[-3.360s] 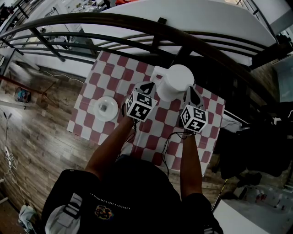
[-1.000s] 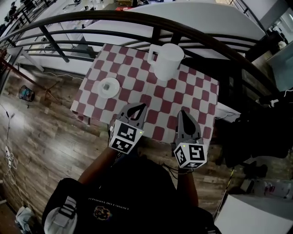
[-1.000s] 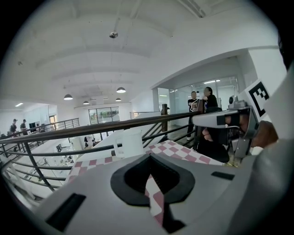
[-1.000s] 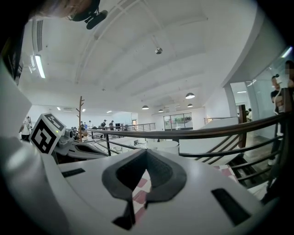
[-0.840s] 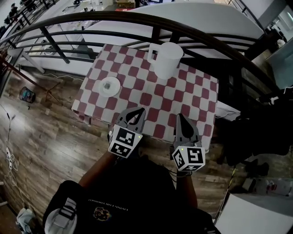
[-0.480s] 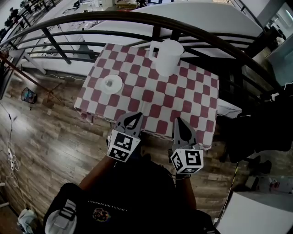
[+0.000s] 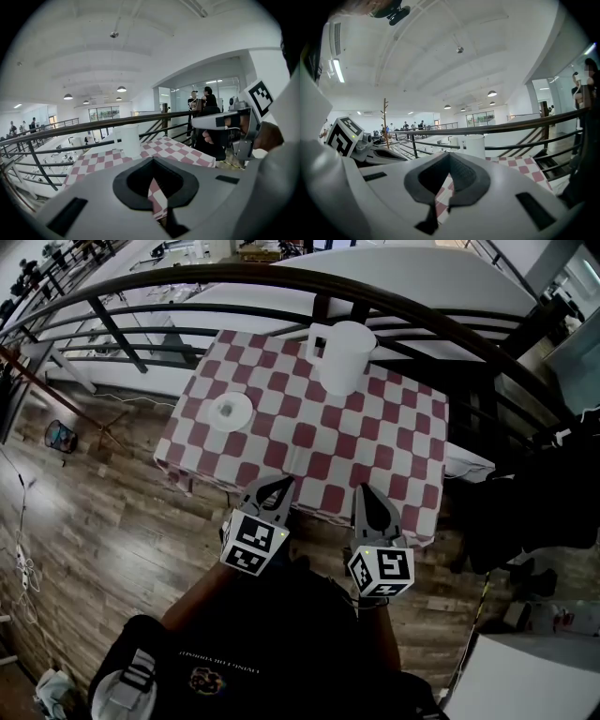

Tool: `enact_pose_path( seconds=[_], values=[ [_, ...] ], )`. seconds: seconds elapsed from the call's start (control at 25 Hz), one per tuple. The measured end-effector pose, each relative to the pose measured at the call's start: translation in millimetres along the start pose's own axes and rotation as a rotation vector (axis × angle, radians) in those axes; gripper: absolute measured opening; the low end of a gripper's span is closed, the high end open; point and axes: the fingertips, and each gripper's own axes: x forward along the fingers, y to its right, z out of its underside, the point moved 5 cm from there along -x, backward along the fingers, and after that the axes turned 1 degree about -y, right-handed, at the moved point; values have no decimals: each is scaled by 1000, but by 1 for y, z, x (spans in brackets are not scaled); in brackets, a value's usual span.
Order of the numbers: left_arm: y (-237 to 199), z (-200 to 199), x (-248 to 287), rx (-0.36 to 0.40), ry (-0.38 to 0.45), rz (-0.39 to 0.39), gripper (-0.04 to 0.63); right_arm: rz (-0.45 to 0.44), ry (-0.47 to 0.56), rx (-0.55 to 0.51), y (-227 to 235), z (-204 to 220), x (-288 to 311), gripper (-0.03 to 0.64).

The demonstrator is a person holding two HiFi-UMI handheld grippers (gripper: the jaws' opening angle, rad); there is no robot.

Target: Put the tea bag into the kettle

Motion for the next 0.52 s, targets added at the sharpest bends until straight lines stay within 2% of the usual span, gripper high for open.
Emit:
enact_pose_path(
  seconds=[0.52],
  values=[
    [-3,-2,6,-2,7,4,-2,-8,6,-7,-1,-3,6,11]
  ],
)
